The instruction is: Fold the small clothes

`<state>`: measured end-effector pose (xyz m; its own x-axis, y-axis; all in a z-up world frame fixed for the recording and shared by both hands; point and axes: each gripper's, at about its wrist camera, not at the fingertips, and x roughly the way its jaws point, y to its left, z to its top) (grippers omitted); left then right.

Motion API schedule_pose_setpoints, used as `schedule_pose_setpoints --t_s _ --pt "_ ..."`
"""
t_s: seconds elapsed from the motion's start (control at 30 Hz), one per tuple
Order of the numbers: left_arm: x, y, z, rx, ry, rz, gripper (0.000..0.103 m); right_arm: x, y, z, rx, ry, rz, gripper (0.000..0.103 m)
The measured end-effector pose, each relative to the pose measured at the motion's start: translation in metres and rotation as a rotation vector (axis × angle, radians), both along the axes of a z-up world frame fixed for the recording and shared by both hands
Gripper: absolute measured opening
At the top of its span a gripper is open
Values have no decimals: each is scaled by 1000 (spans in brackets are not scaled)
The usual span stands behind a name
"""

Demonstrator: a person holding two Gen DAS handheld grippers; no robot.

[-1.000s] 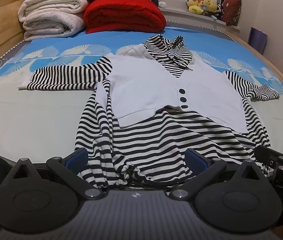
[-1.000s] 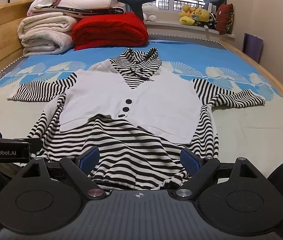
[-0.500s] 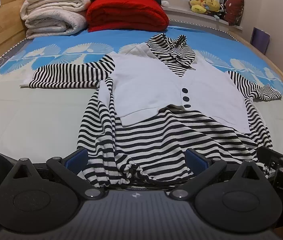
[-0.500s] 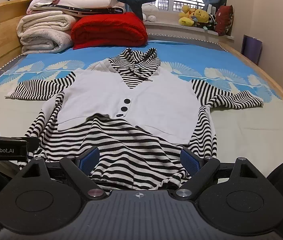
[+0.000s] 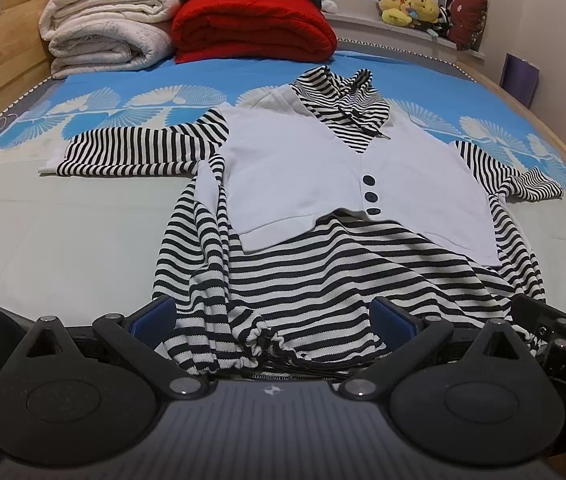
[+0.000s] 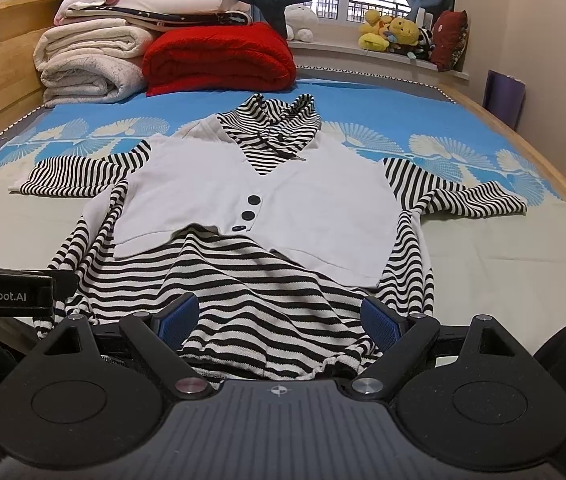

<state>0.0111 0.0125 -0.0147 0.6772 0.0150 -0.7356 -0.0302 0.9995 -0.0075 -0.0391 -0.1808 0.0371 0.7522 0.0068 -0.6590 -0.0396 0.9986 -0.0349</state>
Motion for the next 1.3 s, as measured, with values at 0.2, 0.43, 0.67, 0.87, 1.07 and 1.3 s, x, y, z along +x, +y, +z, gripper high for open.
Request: schedule_pose_setpoints --t_s 0.2,0.43,0.67,0.87,1.07,1.3 --pt "0 0 0 0 2 1 103 0 0 0 0 1 -1 89" --pt "0 0 -1 0 1 0 103 0 -1 -1 -1 1 -1 89" --pt "1 -2 -2 -1 3 0 103 0 -1 0 -1 1 0 89" --pt "1 -2 -2 -1 3 0 103 0 -1 0 3 2 -4 89" --pt "1 -2 -2 -1 3 0 103 0 -3 -2 11 5 -13 89" --pt "1 -2 -2 -1 4 0 103 0 -3 -3 13 7 -14 89"
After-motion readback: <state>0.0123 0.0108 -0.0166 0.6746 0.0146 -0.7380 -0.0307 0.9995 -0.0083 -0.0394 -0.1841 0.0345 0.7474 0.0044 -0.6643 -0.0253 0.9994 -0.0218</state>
